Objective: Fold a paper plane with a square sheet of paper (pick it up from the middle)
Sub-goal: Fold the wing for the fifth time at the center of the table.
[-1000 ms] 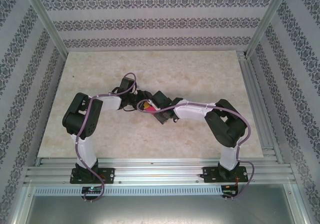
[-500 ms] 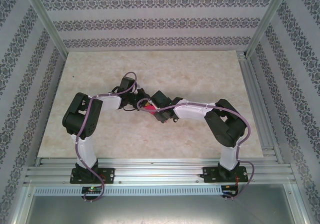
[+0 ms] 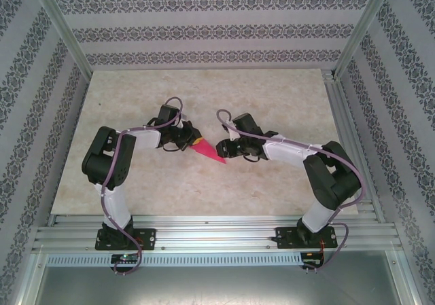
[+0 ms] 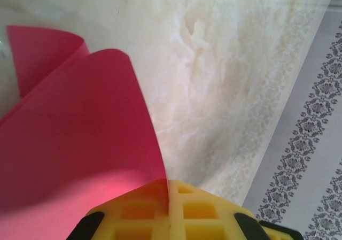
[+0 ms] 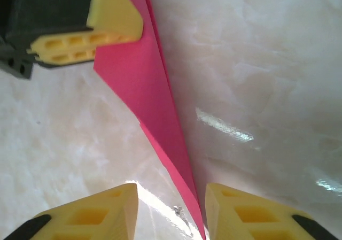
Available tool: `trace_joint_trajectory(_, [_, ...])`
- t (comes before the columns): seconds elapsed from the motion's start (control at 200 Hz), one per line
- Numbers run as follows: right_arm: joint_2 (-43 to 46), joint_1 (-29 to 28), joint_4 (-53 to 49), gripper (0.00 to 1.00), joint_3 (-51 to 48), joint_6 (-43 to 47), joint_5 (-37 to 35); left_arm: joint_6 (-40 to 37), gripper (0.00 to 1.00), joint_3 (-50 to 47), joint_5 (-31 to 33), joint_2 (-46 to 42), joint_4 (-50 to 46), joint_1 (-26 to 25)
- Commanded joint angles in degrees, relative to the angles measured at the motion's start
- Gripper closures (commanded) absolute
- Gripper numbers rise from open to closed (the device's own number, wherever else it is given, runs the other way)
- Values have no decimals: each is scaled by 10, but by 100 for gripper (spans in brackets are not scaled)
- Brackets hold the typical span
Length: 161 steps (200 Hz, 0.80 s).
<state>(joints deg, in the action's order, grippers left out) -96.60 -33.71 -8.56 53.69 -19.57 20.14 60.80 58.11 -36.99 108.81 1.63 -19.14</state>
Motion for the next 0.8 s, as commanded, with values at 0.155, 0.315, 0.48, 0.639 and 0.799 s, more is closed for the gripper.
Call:
trace_joint_trajectory(0.155, [-49,14,35,82,35,-111,84,-30,99,-33,-22,-26,-3,7])
trace_joint_trajectory(0.315, [-59,12,38,83,30,-114,96,-46,99,-55,-14,-41,-14,9])
trace_joint_trajectory(0.48, [-67,3,42,84,27,-116,132,-57,99,-63,-20,-48,-22,17])
trace_joint_trajectory(0.639, [-76,-12,29,83,30,-119,136,-65,99,-58,-31,-43,-25,24])
trace_joint_trajectory(0.799, [-75,-14,47,83,17,-132,144,-89,99,-46,-23,-37,-59,24])
